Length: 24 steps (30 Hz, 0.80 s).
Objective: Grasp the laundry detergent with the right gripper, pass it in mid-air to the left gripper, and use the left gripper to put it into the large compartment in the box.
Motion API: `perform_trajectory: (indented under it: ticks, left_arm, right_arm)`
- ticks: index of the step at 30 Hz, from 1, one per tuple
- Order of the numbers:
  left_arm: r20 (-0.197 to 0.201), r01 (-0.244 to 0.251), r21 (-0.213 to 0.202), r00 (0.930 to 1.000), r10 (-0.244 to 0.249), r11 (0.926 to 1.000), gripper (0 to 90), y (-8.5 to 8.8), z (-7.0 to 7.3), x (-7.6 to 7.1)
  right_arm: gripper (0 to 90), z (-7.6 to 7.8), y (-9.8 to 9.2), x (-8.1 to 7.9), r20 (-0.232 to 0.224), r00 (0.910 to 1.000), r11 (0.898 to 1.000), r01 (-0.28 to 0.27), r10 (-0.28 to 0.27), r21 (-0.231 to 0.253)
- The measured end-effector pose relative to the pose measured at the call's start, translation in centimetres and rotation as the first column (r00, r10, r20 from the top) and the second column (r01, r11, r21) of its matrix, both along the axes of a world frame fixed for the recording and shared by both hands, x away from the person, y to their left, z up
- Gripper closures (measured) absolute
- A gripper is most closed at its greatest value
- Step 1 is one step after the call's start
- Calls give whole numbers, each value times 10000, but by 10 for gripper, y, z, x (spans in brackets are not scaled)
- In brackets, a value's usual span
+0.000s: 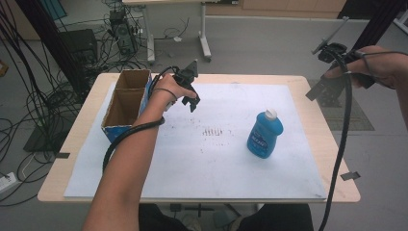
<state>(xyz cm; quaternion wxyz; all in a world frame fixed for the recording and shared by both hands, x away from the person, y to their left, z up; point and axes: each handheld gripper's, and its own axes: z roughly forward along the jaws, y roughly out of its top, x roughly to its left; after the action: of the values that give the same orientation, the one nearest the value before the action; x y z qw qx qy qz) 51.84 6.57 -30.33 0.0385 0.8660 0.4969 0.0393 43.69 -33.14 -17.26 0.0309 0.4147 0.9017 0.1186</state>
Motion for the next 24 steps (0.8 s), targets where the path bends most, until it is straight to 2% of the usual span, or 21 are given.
perform_trajectory:
  ticks: [16, 19, 24]
  left_arm:
    - [73, -31, -144, 10000, 32, 9999, 165, 2, 5, 1]
    - [-2, 7, -90, 10000, -7, 10000, 165, 2, 5, -1]
    - [-15, -10, -254, 10000, 10, 9997, 163, 2, 5, -7]
  right_arm:
    - [75, -3, -1, -1, 6, 10000, 10000, 39, -39, 48]
    - [75, -3, -2, -3, 21, 10000, 10000, 62, -62, 46]
    - [75, -4, -4, -5, 73, 10000, 9999, 41, -42, 103]
